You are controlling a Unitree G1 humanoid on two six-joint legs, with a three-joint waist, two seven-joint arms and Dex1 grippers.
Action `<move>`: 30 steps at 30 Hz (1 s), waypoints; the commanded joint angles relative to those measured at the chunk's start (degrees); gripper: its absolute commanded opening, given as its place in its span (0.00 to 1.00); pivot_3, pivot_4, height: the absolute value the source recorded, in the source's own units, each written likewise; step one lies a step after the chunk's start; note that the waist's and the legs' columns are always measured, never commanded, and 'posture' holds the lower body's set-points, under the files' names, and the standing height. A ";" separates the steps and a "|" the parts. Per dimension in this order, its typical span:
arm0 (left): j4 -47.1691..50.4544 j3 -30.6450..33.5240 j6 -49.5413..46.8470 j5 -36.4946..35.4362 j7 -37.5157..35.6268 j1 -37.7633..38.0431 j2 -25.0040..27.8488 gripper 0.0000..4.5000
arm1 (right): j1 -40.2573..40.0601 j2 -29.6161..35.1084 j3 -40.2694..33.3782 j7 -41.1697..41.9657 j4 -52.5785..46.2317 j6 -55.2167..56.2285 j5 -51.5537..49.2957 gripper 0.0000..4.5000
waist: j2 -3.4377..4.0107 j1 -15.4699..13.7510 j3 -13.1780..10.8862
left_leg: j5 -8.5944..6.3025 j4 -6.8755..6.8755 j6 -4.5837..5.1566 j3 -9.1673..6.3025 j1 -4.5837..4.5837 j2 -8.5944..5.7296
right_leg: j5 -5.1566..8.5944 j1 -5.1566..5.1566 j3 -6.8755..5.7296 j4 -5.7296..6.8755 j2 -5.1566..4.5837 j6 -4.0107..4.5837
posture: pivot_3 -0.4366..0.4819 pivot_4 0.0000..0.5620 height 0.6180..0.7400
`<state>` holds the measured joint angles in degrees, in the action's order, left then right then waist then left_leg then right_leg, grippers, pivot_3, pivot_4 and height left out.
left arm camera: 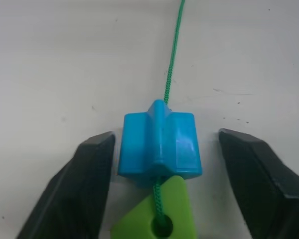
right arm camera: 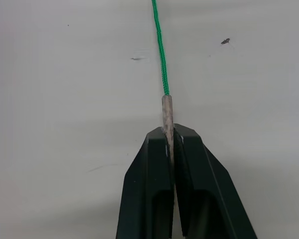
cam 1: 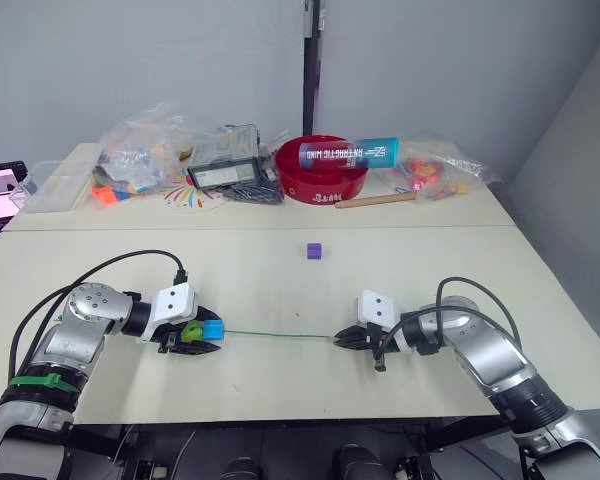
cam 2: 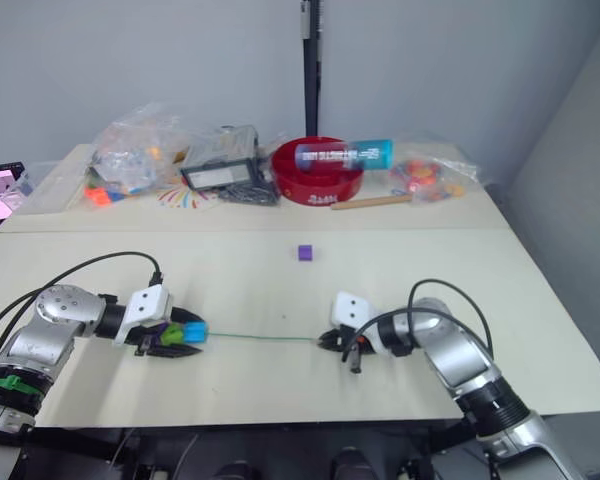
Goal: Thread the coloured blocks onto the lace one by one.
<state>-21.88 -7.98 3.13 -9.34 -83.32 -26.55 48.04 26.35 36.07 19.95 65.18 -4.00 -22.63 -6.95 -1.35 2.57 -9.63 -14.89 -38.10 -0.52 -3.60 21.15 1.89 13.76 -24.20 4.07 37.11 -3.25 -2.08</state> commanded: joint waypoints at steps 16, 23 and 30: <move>16.85 0.44 -15.15 -7.19 -0.15 -4.31 -3.40 0.99 | 1.75 -2.17 -0.43 -0.39 -1.95 -0.75 -0.67 0.00 | -0.07 -0.04 -0.04 | 0.00 0.00 0.00 -0.02 0.09 0.00 | 0.00 -0.06 -0.01 -0.02 0.00 0.00 | 0.48 0.27 0.92; 17.81 -5.24 -13.42 -3.48 5.45 -4.41 -12.22 0.99 | 3.60 -3.18 2.10 -1.05 -4.16 -3.05 0.97 0.00 | -0.07 -0.01 -0.04 | 0.00 -0.01 0.00 -0.06 0.12 -0.02 | -0.01 -0.07 -0.02 -0.03 -0.01 -0.01 | 0.48 0.27 0.92; 13.33 -8.86 -10.55 -0.53 7.29 -6.45 -17.85 0.99 | 5.72 -4.14 3.60 -2.25 -5.37 -6.12 2.05 0.00 | -0.07 -0.10 -0.04 | 0.00 -0.01 0.00 -0.06 0.11 -0.03 | -0.01 -0.06 -0.02 -0.02 -0.01 0.00 | 0.48 0.27 0.92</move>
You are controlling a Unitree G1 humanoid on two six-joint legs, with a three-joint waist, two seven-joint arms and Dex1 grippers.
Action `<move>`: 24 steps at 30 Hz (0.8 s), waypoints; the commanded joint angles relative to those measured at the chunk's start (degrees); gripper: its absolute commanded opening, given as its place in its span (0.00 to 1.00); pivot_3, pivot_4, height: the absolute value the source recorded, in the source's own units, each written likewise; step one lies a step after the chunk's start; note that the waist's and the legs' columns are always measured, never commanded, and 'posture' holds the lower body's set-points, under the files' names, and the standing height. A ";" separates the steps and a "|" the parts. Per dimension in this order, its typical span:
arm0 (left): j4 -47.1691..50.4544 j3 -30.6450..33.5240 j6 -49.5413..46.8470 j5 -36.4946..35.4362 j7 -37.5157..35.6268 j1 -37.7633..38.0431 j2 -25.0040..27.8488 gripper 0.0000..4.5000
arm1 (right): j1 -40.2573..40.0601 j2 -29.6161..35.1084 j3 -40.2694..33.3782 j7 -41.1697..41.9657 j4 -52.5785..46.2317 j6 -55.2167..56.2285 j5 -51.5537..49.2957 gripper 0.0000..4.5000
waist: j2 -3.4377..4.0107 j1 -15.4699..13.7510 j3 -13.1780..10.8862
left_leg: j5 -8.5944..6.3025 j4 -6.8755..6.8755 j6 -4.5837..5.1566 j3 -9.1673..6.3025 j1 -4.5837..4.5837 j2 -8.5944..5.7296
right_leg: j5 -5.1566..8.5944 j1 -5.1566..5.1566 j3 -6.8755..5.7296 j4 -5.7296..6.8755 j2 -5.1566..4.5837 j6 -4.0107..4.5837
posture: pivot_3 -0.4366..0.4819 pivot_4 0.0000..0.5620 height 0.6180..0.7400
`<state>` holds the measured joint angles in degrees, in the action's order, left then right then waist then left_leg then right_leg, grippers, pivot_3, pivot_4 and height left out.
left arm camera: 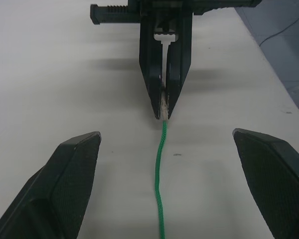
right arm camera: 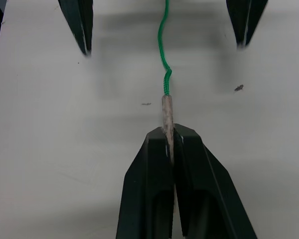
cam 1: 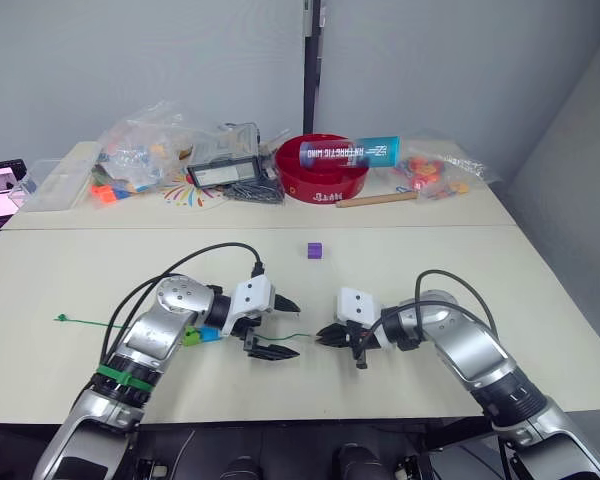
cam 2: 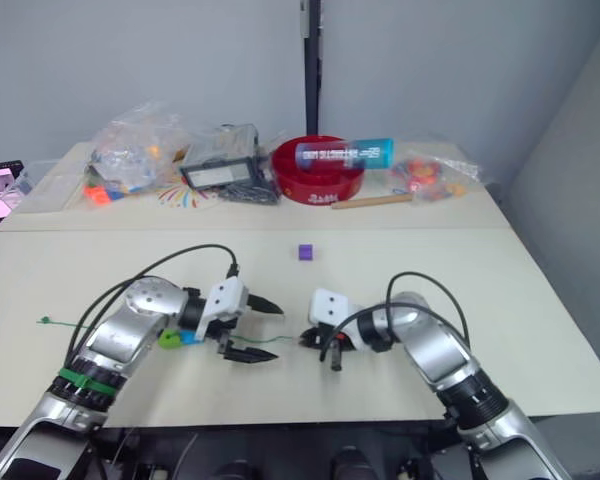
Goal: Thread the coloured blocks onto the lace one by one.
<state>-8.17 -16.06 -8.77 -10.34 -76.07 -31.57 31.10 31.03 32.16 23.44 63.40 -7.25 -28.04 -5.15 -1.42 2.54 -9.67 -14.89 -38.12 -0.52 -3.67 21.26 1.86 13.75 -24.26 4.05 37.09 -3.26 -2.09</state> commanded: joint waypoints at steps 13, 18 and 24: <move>-4.34 -1.88 2.90 2.68 1.41 -3.09 -3.27 0.07 | 0.98 0.14 0.33 -0.56 -2.22 -1.29 0.45 0.00 | 0.00 -0.03 0.00 | 0.00 0.00 0.00 0.00 0.02 -0.02 | 0.00 0.00 0.00 -0.02 -0.02 0.00 | 0.48 0.27 0.92; -4.39 -2.07 2.85 3.13 1.77 -3.14 -3.08 0.01 | 1.02 0.11 0.35 -0.63 -2.28 -1.37 0.39 0.00 | 0.00 -0.05 0.00 | 0.00 0.00 0.00 -0.01 0.02 -0.02 | 0.00 0.00 0.00 -0.02 -0.02 0.00 | 0.48 0.27 0.92; -4.43 -1.85 2.41 3.55 2.66 -3.34 -3.63 0.01 | 0.88 0.25 0.32 -0.14 -3.07 -1.73 -0.13 0.00 | 0.00 -0.05 0.00 | 0.00 0.00 0.00 -0.01 0.02 -0.02 | 0.00 0.00 0.00 -0.02 -0.02 0.00 | 0.48 0.27 0.92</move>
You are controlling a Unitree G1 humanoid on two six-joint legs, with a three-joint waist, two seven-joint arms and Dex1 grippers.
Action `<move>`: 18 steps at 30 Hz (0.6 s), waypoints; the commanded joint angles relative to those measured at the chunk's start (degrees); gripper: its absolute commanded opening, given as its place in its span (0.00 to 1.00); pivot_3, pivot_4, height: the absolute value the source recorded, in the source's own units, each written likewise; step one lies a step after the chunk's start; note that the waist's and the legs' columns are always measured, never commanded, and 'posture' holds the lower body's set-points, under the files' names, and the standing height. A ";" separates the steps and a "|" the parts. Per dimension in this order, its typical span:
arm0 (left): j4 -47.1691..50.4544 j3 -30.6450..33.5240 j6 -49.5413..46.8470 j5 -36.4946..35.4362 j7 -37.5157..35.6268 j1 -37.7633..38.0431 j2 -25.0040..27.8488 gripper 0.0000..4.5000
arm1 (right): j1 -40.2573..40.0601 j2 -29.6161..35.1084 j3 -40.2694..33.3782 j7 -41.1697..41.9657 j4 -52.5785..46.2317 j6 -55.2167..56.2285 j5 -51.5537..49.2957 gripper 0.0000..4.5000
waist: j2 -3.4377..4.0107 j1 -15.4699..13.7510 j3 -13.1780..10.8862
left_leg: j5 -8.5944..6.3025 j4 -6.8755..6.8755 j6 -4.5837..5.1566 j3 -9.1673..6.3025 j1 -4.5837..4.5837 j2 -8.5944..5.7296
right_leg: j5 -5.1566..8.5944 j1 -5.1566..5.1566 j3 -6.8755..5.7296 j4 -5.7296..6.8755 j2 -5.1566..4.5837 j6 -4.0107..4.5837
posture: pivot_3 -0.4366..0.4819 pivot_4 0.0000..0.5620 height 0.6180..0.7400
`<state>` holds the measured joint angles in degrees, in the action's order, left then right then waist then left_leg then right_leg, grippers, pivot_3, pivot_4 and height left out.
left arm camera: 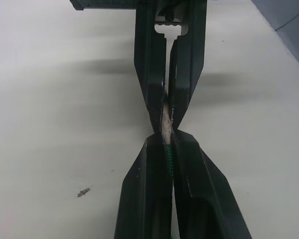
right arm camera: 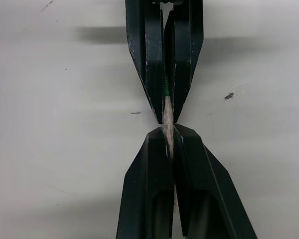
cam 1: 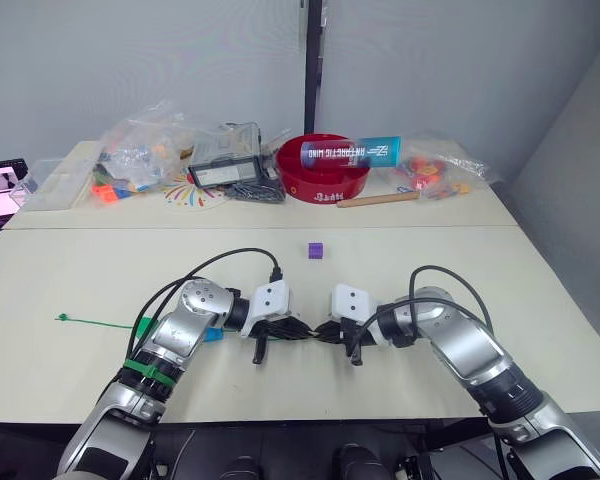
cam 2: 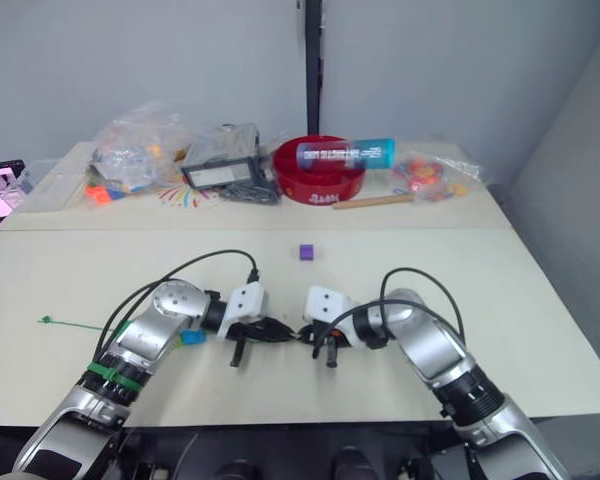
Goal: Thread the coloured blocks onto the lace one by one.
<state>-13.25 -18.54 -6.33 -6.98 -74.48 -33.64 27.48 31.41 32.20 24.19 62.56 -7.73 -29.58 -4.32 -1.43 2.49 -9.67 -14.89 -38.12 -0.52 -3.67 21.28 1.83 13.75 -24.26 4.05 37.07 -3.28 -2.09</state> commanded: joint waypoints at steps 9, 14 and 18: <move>-0.47 1.72 0.81 -0.29 0.23 -1.47 1.11 0.00 | -0.34 0.80 -2.34 0.73 -4.37 -1.09 -2.62 0.38 | 0.00 0.04 0.00 | 0.00 0.00 0.00 0.00 0.00 0.00 | 0.00 0.00 0.00 0.00 0.00 0.00 | 0.48 0.27 0.92; -0.64 3.05 1.13 -1.32 -0.38 -0.40 2.94 0.00 | -0.98 2.49 -4.85 0.44 -4.54 -1.35 -3.71 0.75 | 0.00 -0.02 0.00 | 0.00 0.00 0.00 -0.01 0.00 0.00 | 0.00 0.00 0.00 0.00 0.00 0.00 | 0.48 0.27 0.92; -0.15 4.94 0.99 -2.43 -0.21 1.66 3.98 0.00 | -1.37 1.73 -8.47 -1.74 -3.49 -2.71 -5.92 0.99 | 0.00 0.05 0.00 | 0.00 0.00 0.00 -0.01 0.00 0.01 | 0.00 0.00 0.00 0.00 0.00 0.00 | 0.48 0.27 0.92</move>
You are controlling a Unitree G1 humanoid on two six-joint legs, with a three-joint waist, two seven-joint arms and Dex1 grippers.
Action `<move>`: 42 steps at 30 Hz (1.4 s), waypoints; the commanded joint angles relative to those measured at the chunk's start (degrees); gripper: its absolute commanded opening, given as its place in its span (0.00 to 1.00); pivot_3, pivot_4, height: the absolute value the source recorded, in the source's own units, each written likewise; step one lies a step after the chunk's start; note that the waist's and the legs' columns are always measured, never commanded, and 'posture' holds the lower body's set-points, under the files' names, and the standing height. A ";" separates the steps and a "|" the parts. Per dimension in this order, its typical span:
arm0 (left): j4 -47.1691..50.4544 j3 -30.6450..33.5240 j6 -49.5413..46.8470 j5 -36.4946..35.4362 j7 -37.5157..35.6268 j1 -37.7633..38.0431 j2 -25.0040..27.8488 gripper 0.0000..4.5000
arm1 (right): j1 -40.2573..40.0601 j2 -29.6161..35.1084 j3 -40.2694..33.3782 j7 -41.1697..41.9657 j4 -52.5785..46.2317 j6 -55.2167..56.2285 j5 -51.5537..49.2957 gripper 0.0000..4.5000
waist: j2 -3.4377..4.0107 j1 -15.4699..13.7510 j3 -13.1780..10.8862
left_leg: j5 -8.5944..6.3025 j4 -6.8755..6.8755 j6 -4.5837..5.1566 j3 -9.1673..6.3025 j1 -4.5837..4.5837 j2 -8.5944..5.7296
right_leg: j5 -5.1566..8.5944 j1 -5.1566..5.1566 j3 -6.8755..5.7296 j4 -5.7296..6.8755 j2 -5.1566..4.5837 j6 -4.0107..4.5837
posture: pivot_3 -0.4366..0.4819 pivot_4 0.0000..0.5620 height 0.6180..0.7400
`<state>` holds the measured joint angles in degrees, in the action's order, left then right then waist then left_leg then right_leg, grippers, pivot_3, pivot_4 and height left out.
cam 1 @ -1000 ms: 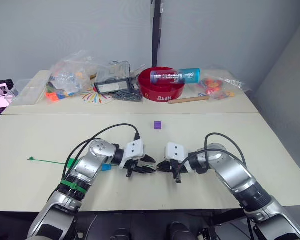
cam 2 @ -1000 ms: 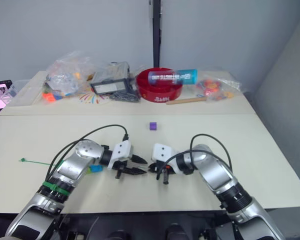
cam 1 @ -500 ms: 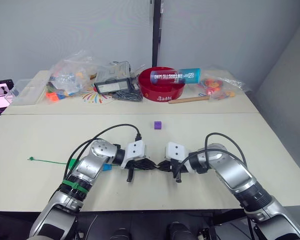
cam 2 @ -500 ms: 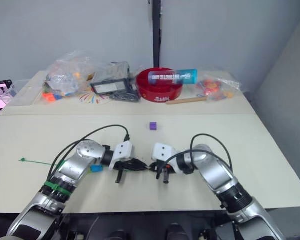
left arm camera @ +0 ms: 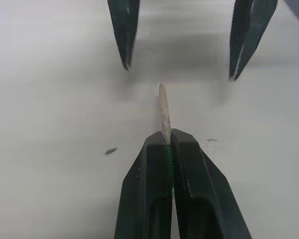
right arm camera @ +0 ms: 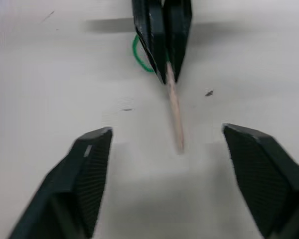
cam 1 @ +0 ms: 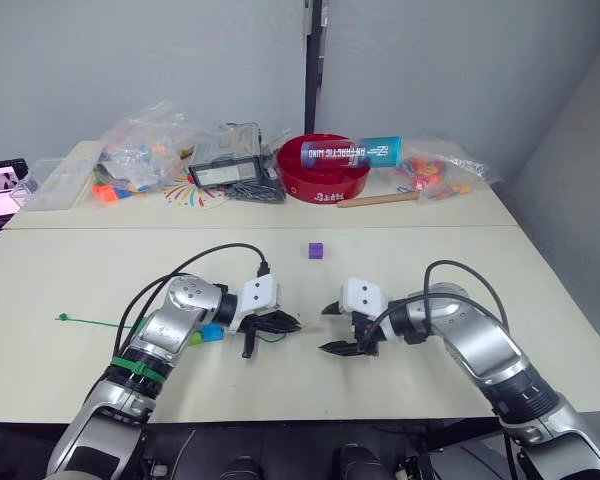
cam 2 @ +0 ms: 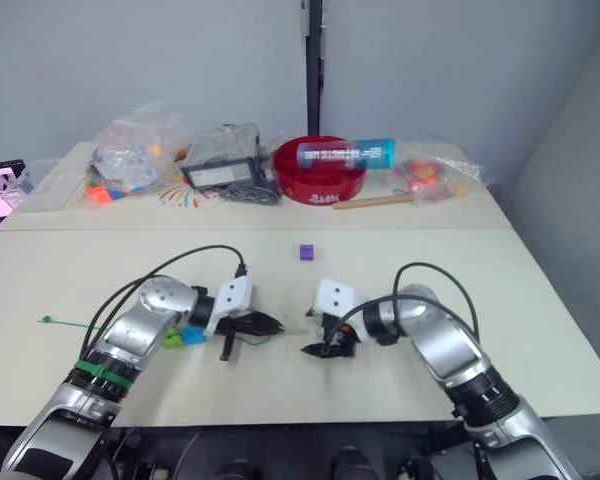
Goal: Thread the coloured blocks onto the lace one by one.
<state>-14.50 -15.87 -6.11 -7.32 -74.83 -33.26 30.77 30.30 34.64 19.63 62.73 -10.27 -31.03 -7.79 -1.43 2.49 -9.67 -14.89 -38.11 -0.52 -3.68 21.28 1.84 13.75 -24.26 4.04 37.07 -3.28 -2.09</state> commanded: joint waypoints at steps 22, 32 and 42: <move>9.45 6.96 -4.60 -5.02 5.73 8.13 2.87 0.00 | 7.42 -32.35 -14.67 -49.17 27.44 9.32 5.40 0.99 | 0.01 0.32 0.00 | 0.00 0.06 -0.01 0.00 0.00 0.02 | -0.03 -0.10 0.01 0.10 -0.01 0.04 | 0.48 0.27 0.92; 11.14 7.31 -6.17 -5.28 6.12 8.01 4.32 0.00 | 18.75 -41.80 -17.29 -65.88 51.35 24.89 8.24 0.99 | 0.03 1.21 -0.01 | 0.01 0.14 -0.03 -0.02 0.00 -0.01 | -0.06 -0.13 0.01 0.12 -0.06 0.04 | 0.48 0.27 0.92; 11.78 7.51 -6.93 -5.42 6.07 7.94 5.42 0.00 | 27.90 -42.59 -20.84 -66.88 71.66 33.76 6.95 0.99 | 0.04 2.20 -0.01 | 0.01 0.34 -0.02 -0.02 -0.05 0.01 | -0.10 -0.21 0.01 0.14 -0.03 0.12 | 0.48 0.27 0.92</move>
<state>-4.41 -9.78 -12.93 -11.54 -68.91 -24.71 35.68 55.89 -5.80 -0.59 -5.10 60.47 0.75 -0.05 -1.39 4.70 -9.68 -14.88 -37.78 -0.54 -3.70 21.23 1.85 13.65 -24.47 4.05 37.21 -3.31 -1.97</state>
